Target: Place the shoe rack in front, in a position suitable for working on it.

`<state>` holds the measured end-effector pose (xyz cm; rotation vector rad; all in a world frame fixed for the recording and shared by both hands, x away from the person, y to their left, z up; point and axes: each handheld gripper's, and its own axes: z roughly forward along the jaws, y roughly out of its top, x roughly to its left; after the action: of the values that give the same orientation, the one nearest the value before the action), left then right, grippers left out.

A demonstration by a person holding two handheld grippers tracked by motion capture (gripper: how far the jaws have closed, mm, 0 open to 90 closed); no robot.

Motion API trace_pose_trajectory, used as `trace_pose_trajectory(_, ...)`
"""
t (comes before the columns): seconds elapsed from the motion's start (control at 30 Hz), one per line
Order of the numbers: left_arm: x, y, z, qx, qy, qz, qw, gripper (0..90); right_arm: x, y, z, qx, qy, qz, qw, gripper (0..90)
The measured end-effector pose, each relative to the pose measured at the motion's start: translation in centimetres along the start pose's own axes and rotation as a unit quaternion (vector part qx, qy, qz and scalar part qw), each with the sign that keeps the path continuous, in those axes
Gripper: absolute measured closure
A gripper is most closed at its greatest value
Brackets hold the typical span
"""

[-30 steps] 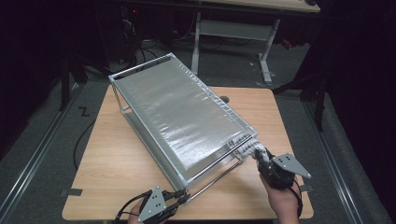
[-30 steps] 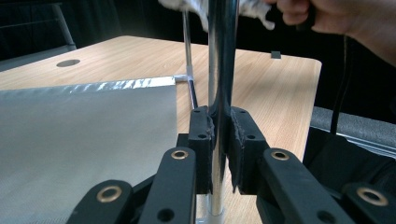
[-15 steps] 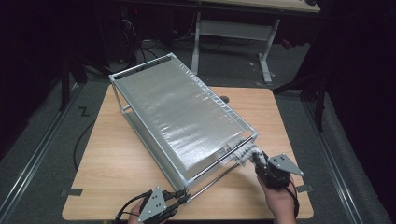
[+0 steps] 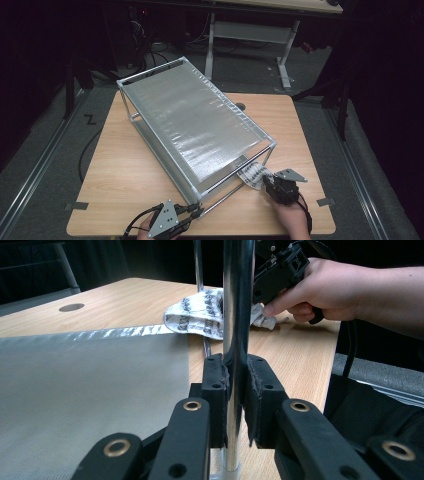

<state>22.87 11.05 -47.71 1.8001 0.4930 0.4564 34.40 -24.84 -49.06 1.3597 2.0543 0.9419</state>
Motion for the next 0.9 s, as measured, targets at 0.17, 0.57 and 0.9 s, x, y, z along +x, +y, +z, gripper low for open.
trace_pose_trajectory(0.17, 0.0, 0.0, 0.0, 0.0, 0.0, 0.0, 1.0, 80.3, 0.0, -0.1, -0.1, -0.003, 0.003, -0.009, 1.0, 71.5)
trace_pose_trajectory(0.57, 0.1, 0.2, 0.3, 0.004, -0.003, 0.007, 1.0, 80.0, -1.7, -1.1, -1.6, 0.001, -0.039, -0.021, 0.999, 71.2)
trace_pose_trajectory(0.9, 0.2, 0.2, 0.4, 0.004, 0.001, 0.005, 1.0, 80.1, -5.0, -1.4, -3.3, -0.025, -0.11, 0.023, 0.9934, 71.4)
